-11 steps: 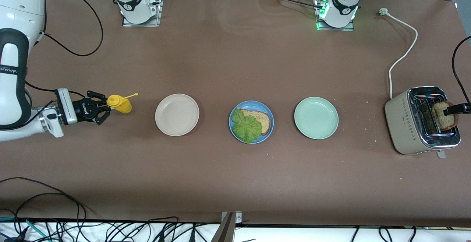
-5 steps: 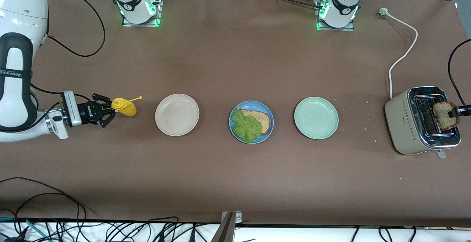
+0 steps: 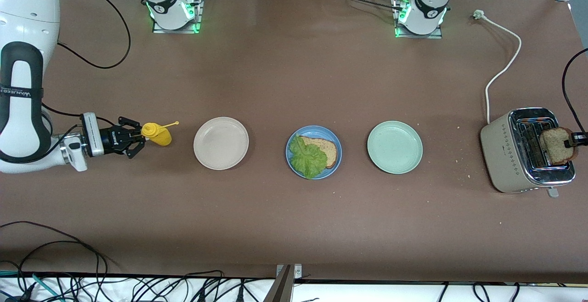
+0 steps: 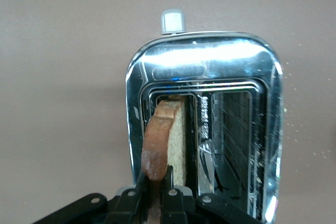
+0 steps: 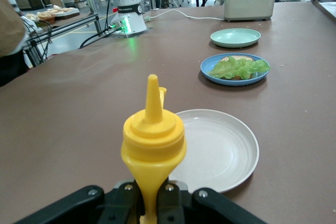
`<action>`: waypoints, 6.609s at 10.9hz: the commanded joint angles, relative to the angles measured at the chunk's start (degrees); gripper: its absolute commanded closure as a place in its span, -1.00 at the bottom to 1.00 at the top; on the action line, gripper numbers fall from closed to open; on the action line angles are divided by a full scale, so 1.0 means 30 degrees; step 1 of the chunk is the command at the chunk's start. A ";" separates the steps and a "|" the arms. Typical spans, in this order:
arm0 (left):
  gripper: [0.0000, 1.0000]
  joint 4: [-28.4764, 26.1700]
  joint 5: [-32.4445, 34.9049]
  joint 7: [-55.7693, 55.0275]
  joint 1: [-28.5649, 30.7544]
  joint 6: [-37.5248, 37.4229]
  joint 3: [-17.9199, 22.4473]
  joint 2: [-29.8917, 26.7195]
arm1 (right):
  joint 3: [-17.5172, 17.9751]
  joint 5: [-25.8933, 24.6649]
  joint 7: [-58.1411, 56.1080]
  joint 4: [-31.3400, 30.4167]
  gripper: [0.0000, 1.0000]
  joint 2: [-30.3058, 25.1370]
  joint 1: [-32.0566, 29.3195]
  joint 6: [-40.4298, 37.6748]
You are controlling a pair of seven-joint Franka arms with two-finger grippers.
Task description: Make sandwich in blue plate with both arms
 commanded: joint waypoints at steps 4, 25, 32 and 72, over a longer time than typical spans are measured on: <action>1.00 0.1694 -0.0407 0.0578 -0.0017 -0.5429 -0.0514 -0.2934 | 0.0535 -0.0057 -0.5348 -0.7909 1.00 -0.5148 -0.0079 0.5032; 1.00 0.1409 -1.3910 -0.8709 -1.1377 -0.0234 -0.3092 0.3390 | -0.1278 0.0594 0.0218 -0.6006 -1.00 -0.4029 -0.1311 0.4445; 1.00 0.1789 -1.5205 -0.8446 -1.4718 0.5078 -0.1868 0.6115 | -0.0144 -0.6375 1.7584 -0.5977 -1.00 -0.8892 -0.0461 0.6757; -1.00 -0.3777 -0.0996 -0.4138 -1.1207 -0.6054 0.3383 -1.1606 | 0.3289 -1.9186 4.7023 -0.2168 -1.00 -1.4874 0.0682 0.4563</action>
